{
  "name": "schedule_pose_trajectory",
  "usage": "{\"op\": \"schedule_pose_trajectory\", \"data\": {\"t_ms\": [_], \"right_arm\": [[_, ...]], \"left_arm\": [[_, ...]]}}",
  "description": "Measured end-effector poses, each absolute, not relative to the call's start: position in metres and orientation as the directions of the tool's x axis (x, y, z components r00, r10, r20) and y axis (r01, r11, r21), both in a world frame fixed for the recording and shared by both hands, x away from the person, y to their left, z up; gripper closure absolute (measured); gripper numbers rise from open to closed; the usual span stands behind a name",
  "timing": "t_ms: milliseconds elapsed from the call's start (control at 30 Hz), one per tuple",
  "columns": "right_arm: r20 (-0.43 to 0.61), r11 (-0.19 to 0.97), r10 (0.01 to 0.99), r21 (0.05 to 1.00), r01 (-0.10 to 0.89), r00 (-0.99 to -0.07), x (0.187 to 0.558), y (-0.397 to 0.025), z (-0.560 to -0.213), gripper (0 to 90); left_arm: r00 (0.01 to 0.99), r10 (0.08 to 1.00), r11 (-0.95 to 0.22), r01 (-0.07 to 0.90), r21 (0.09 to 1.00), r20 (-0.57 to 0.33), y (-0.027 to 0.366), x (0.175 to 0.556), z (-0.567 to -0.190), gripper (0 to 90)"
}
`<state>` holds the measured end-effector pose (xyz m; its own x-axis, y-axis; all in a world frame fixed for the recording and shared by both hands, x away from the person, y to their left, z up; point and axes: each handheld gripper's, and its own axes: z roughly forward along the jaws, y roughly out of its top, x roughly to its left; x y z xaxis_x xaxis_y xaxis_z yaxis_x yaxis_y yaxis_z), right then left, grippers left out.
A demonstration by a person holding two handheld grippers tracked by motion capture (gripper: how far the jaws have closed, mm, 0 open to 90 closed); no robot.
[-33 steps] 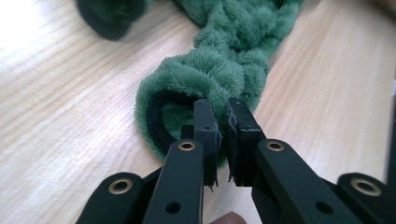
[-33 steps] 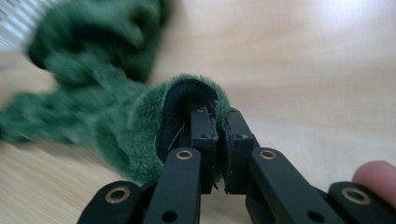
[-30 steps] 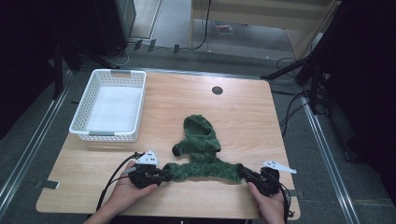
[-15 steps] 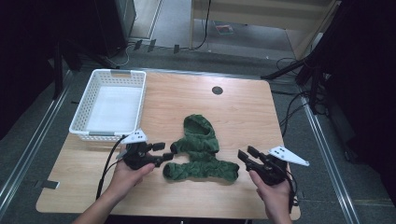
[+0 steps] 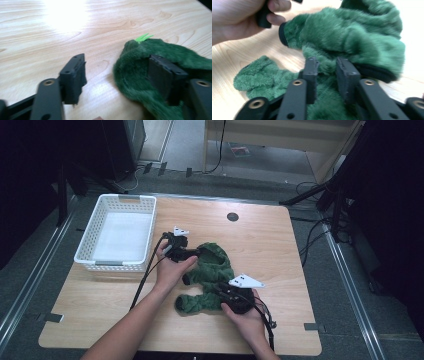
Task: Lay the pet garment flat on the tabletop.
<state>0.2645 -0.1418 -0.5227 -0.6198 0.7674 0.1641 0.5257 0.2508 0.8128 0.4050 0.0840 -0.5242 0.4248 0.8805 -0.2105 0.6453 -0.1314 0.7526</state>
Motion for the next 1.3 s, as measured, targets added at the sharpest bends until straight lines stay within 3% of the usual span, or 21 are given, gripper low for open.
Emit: {"op": "schedule_pose_trajectory", "data": {"t_ms": [233, 333, 400, 433, 567, 633, 933, 967, 1067, 1200, 1300], "right_arm": [[0.2, 0.291, 0.711, 0.789, 0.541, -0.674, 0.264, -0.144, -0.53, 67.4], [0.225, 0.278, 0.722, 0.772, 0.572, -0.655, 0.269, -0.146, -0.534, 68.0], [0.241, 0.264, 0.733, 0.761, 0.593, -0.636, 0.271, -0.148, -0.537, 68.9], [0.247, 0.264, 0.732, 0.756, 0.599, -0.634, 0.271, -0.148, -0.539, 69.7], [0.213, 0.308, 0.738, 0.738, 0.6, -0.64, 0.269, -0.144, -0.545, 74.4], [0.215, 0.314, 0.736, 0.732, 0.605, -0.642, 0.267, -0.144, -0.547, 77.1], [0.24, 0.343, 0.715, 0.699, 0.628, -0.657, 0.265, -0.142, -0.546, 85.1], [0.249, 0.343, 0.709, 0.697, 0.631, -0.66, 0.266, -0.143, -0.546, 83.3], [0.309, 0.325, 0.668, 0.698, 0.638, -0.677, 0.267, -0.148, -0.541, 65.0], [0.34, 0.29, 0.586, 0.759, 0.583, -0.735, 0.262, -0.163, -0.509, 57.7], [0.336, 0.205, 0.618, 0.803, 0.559, -0.71, 0.27, -0.176, -0.486, 55.0]], "left_arm": [[0.49, 0.856, -0.248, 0.67, 0.7, -0.166, 0.056, 0.428, -0.536, 26.3], [0.518, 0.844, -0.292, 0.662, 0.691, -0.14, 0.043, 0.431, -0.538, 30.7], [0.504, 0.862, -0.339, 0.639, 0.69, -0.044, 0.032, 0.429, -0.538, 41.9], [0.491, 0.871, -0.34, 0.632, 0.696, -0.02, 0.029, 0.429, -0.537, 51.7], [0.474, 0.88, -0.31, 0.607, 0.732, -0.021, 0.027, 0.432, -0.535, 82.6], [0.46, 0.888, -0.299, 0.593, 0.747, -0.009, 0.029, 0.434, -0.531, 87.2], [0.394, 0.918, -0.286, 0.571, 0.769, 0.049, 0.038, 0.443, -0.513, 88.4], [0.411, 0.911, -0.293, 0.585, 0.756, 0.034, 0.035, 0.444, -0.517, 86.3], [0.451, 0.892, -0.306, 0.567, 0.765, 0.023, 0.033, 0.442, -0.525, 69.0], [0.442, 0.897, -0.255, 0.566, 0.784, -0.027, 0.039, 0.441, -0.524, 69.1], [0.444, 0.895, -0.251, 0.555, 0.793, -0.028, 0.039, 0.441, -0.523, 69.9]]}}
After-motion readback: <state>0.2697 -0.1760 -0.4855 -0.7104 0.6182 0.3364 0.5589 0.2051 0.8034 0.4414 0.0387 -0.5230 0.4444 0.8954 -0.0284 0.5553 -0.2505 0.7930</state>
